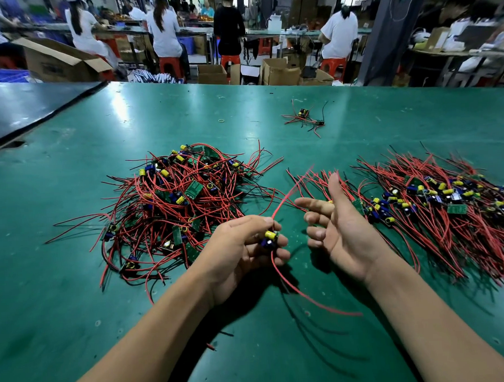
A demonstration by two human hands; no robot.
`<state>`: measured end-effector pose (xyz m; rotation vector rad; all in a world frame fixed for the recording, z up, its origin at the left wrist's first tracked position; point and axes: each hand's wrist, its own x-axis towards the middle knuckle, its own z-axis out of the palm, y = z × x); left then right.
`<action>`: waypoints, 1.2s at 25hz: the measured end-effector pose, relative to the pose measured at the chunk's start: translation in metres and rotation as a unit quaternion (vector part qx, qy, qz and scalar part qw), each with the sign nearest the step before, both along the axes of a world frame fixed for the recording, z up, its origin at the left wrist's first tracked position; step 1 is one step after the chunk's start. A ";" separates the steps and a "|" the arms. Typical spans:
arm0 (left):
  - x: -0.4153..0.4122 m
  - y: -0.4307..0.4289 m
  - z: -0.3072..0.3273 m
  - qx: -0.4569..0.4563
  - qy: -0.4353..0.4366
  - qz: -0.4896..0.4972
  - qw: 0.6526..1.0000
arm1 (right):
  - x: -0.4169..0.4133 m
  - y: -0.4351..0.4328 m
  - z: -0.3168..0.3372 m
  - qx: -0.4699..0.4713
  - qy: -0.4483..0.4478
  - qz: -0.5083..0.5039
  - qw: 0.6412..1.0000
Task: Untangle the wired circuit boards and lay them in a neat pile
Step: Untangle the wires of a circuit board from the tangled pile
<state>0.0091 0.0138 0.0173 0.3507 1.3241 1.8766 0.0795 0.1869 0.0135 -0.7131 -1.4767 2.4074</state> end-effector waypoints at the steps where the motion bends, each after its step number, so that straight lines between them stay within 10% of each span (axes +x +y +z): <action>1: -0.001 0.000 0.002 0.012 -0.010 0.008 1.000 | 0.001 -0.001 -0.001 0.023 -0.009 0.008 1.000; 6: -0.005 -0.001 0.008 0.055 -0.014 0.066 0.996 | 0.013 -0.014 -0.005 0.292 0.046 0.134 0.946; 12: -0.005 -0.002 0.006 0.026 0.011 0.096 0.995 | 0.010 -0.040 -0.006 0.388 0.065 0.083 0.916; 20: -0.005 -0.007 0.008 0.115 -0.056 0.015 0.992 | 0.008 -0.035 0.002 0.158 0.109 0.070 0.979; 30: 0.003 -0.003 0.006 0.032 -0.037 -0.081 0.996 | 0.013 -0.030 0.006 0.125 0.070 0.119 0.982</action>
